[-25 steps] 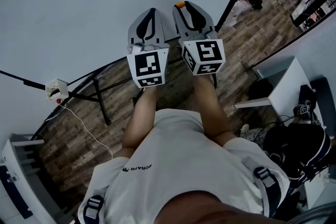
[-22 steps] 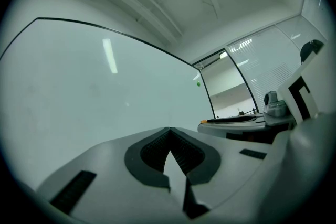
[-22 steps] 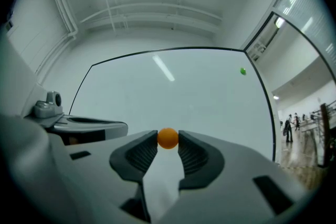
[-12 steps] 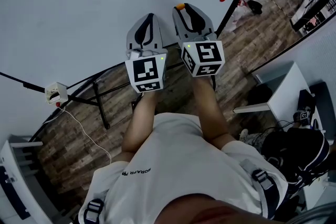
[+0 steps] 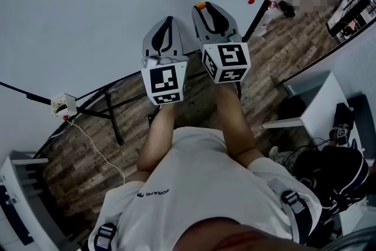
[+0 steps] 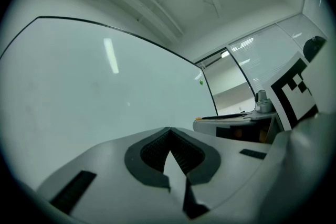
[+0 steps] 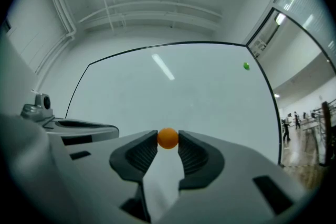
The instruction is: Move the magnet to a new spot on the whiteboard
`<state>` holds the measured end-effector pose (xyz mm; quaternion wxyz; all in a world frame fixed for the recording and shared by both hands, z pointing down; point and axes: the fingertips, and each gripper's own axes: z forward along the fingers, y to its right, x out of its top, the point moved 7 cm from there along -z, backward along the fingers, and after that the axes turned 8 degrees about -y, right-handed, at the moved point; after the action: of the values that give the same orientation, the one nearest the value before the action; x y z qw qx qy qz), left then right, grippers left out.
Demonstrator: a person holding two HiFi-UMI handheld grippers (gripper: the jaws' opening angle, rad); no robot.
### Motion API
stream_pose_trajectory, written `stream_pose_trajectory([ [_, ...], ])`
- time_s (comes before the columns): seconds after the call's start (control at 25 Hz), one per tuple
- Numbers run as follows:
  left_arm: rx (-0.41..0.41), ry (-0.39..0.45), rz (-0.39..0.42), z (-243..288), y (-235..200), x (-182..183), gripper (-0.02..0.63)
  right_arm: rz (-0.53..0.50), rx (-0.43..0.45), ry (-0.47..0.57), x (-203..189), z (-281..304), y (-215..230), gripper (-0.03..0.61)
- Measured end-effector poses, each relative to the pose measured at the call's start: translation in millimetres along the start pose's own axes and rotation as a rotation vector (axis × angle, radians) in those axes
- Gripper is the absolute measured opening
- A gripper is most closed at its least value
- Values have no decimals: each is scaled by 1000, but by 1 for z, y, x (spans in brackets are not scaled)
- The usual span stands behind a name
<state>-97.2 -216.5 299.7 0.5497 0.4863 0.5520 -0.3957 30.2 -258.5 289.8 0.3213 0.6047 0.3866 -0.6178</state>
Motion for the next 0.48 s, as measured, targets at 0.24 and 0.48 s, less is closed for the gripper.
stream_pose_trajectory([
  [0.24, 0, 3, 2, 6, 1, 0, 3, 0, -4, -2, 2, 10, 9, 129],
  [0.48, 1, 6, 1, 10, -4, 0, 3, -2, 2, -6, 4, 22, 10, 129],
])
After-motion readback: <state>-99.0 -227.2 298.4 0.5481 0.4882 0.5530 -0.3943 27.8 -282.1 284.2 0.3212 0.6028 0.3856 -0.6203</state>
